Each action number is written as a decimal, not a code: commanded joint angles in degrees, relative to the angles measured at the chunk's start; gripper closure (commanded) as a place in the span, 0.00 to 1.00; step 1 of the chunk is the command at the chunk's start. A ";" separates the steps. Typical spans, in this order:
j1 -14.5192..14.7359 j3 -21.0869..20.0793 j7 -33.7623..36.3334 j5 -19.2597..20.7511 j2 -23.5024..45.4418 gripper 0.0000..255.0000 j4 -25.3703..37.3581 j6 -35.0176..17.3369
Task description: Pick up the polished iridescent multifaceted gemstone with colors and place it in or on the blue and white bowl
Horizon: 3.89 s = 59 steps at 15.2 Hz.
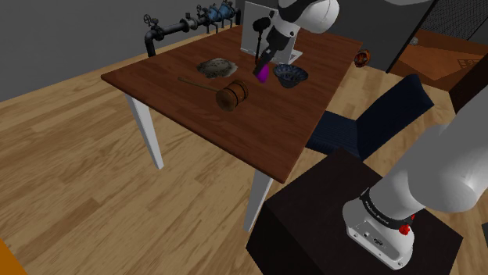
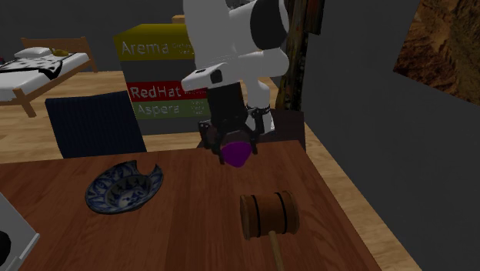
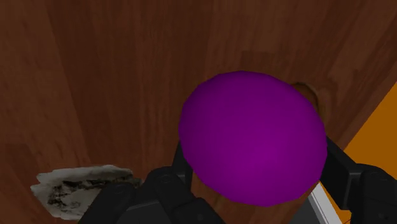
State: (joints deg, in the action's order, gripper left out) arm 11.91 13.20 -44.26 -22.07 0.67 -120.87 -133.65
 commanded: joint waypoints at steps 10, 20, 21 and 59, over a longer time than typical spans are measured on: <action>-8.70 6.05 -14.57 -5.17 10.60 1.00 14.60 9.74; -19.77 8.36 -23.76 -10.16 25.62 1.00 36.17 21.53; -20.67 8.40 -24.16 -10.48 26.87 1.00 38.08 22.48; -21.48 8.45 -27.11 -11.30 26.77 0.00 34.37 19.76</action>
State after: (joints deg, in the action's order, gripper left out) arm -9.57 21.65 -71.38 -33.38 27.45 -86.51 -113.90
